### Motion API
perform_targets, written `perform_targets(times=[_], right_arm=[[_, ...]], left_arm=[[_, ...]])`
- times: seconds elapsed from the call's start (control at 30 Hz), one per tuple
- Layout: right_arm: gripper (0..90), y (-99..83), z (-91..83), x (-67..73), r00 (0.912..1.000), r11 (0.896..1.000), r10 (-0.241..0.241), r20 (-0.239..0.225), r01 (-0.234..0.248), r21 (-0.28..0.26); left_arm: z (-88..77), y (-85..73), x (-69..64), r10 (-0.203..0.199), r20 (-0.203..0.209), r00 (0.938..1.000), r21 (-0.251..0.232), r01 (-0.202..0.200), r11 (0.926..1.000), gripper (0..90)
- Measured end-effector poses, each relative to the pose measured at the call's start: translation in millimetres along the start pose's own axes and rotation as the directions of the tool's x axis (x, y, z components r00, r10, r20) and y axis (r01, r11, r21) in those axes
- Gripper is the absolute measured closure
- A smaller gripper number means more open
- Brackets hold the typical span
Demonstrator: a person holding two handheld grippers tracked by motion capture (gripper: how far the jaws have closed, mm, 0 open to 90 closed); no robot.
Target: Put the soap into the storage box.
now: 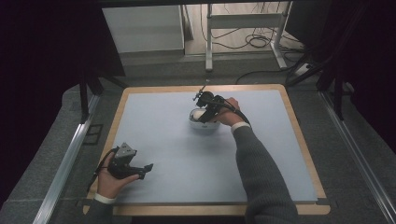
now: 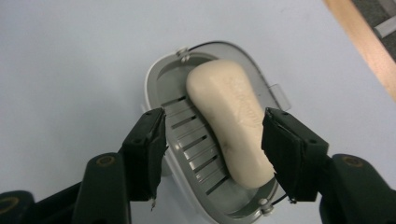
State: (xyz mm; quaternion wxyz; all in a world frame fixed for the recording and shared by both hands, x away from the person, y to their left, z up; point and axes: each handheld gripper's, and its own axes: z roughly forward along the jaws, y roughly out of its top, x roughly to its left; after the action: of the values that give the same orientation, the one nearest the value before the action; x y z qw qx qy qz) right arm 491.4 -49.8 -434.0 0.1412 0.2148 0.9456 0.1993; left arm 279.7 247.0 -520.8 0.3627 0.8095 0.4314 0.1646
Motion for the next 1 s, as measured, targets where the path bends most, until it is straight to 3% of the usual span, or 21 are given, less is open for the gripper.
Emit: perform_targets(times=[0.07,0.23,0.33,0.5,0.63,0.87,1.0], right_arm=[[35.3,-4.1,-6.0,0.0,0.9994,0.999,0.035,0.004,-0.035,-0.041],[32.4,-12.1,-12.3,0.4,0.9965,0.993,0.082,0.016,-0.081,-0.081],[31.7,-25.4,-17.3,1.9,0.9917,0.985,0.128,0.012,-0.126,-0.122],[31.2,-42.6,-22.4,3.8,0.9875,0.975,0.157,0.015,-0.152,-0.159],[31.1,-67.5,-32.0,11.3,0.9850,0.963,0.172,0.014,-0.165,-0.212],[30.3,-101.4,-42.8,23.7,0.9820,0.954,0.188,0.021,-0.177,-0.241],[29.9,-133.4,-47.4,34.4,0.9769,0.948,0.211,0.034,-0.196,-0.251]], left_arm=[[0.3,0.0,-0.3,0.002,0.001,1.0000,0.005,-0.002,1.0000,10.9],[0.5,0.0,-0.5,0.002,0.002,1.0000,0.005,-0.002,1.0000,10.9],[0.6,0.1,-0.7,0.003,0.001,1.0000,0.008,-0.003,1.0000,10.9],[2.2,0.2,-0.9,0.009,-0.001,1.0000,0.016,-0.009,0.9998,10.8],[2.4,0.3,-0.7,0.009,-0.002,1.0000,0.018,-0.009,0.9998,10.8],[3.5,0.3,-1.0,0.010,-0.006,0.9999,0.027,-0.010,0.9996,10.6],[4.3,0.3,-1.3,0.010,-0.009,0.9999,0.030,-0.010,0.9995,10.6]])
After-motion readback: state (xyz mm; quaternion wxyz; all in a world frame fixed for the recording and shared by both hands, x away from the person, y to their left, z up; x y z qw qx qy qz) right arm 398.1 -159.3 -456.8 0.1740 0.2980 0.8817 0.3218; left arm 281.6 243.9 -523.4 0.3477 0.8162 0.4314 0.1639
